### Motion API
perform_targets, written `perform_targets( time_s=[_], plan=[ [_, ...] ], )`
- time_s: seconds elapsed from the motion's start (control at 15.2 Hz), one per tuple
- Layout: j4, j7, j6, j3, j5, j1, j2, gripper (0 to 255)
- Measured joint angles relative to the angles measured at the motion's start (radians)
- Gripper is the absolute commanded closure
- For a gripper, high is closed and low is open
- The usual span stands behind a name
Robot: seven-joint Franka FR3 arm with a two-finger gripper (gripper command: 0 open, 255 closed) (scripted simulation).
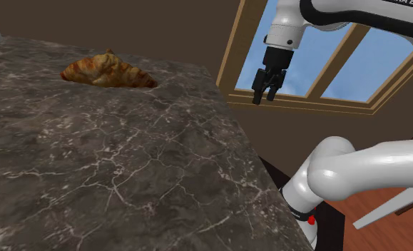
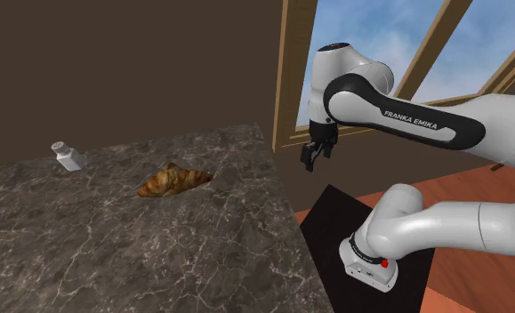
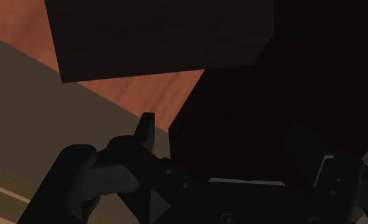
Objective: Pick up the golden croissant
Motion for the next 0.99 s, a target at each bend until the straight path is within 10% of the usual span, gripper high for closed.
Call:
perform_targets(
  time_s=[0.99],
  plan=[
    [0.325,-0.076,0.148,0.106,0.071,0.124,0.395,0]
  ],
)
